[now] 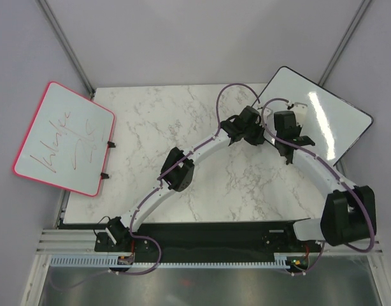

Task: Erase the whiteboard
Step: Erase the whiteboard at the whiteboard stand.

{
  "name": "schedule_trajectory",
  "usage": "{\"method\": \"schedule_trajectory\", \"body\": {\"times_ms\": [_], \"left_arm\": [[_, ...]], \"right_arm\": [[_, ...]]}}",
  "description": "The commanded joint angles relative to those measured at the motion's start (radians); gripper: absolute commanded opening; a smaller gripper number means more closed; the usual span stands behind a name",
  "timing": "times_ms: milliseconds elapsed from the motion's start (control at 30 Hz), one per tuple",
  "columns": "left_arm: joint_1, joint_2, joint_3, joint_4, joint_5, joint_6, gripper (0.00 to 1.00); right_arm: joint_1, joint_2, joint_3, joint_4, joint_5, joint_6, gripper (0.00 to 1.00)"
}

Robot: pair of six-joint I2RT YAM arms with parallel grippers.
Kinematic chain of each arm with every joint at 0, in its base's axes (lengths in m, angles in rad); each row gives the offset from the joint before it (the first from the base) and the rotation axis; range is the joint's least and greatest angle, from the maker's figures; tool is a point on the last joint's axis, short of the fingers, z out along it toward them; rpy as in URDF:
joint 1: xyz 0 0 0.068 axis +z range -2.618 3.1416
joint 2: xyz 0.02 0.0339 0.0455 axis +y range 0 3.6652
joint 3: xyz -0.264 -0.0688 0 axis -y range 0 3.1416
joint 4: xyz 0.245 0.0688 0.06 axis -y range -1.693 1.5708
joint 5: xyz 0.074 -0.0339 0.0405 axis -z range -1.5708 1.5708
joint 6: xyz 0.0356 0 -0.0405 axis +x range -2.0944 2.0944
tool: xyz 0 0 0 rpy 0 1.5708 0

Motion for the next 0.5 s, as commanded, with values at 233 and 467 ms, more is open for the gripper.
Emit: {"method": "schedule_trajectory", "body": {"times_ms": [233, 467], "left_arm": [[-0.034, 0.028, 0.031, -0.072, 0.058, 0.018, 0.02], [-0.033, 0.034, 0.045, -0.079, 0.061, 0.015, 0.02]], "right_arm": [[-0.055, 0.365, 0.114, 0.493, -0.088, 0.012, 0.0], [-0.089, 0.485, 0.125, 0.648, -0.174, 0.065, 0.0]]}}
